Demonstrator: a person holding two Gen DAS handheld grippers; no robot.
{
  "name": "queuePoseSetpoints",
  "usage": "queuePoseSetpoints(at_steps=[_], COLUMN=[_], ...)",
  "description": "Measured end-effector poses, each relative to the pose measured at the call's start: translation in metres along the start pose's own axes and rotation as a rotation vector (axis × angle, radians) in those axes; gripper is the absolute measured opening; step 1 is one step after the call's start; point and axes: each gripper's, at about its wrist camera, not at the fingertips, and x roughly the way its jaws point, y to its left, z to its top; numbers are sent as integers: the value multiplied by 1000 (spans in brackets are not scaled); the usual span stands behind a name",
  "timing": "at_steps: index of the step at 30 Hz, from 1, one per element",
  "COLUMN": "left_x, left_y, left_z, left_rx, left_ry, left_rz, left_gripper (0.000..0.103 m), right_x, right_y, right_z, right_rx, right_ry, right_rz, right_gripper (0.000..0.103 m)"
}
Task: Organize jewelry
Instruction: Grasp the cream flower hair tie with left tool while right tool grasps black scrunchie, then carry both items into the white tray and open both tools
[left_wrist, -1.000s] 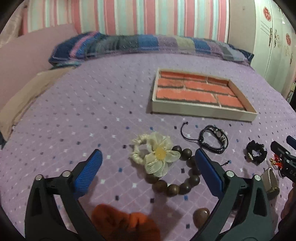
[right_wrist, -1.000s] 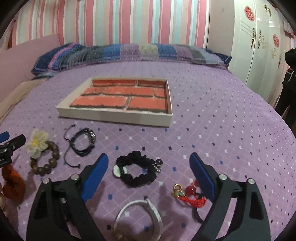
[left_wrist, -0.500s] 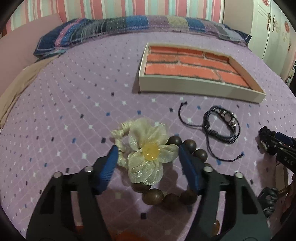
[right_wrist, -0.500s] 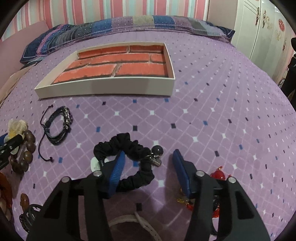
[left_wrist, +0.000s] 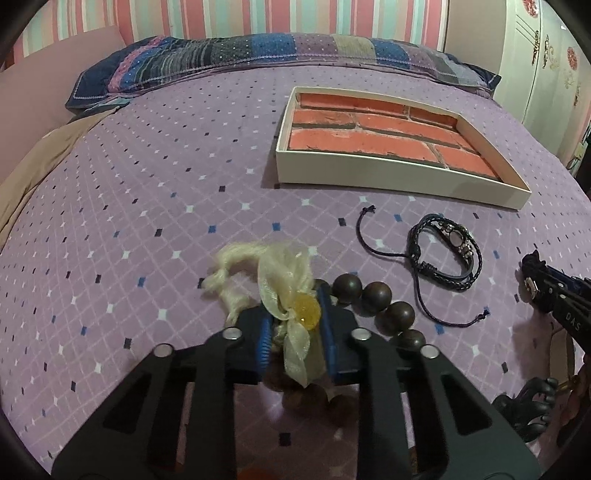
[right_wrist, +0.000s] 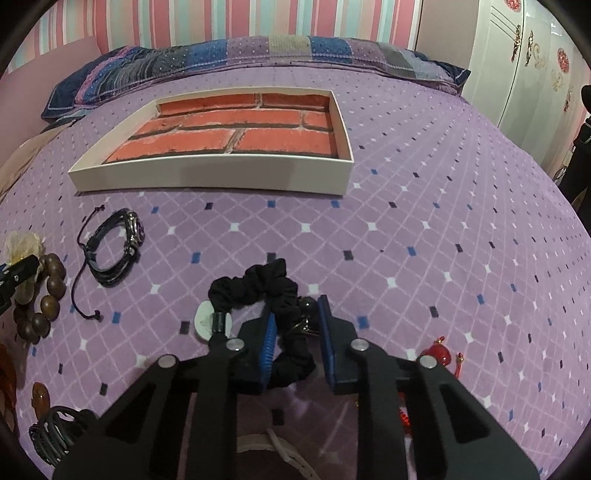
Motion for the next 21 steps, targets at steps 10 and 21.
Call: queuePoseSetpoints(at_steps=[10,21], left_x=[-15,-66], left_y=[4,-16], left_z=[4,56], left_rx=[-15,-12], left_ry=[-41,-168], left_rz=[8,-29], left_gripper=[17,17], right_x=[-15,-43], right_y=[-2,-5], right_z=[3,53], right_rx=[7,25], right_ry=[-60,-188], right_rz=[0,53], right_gripper=[20,20])
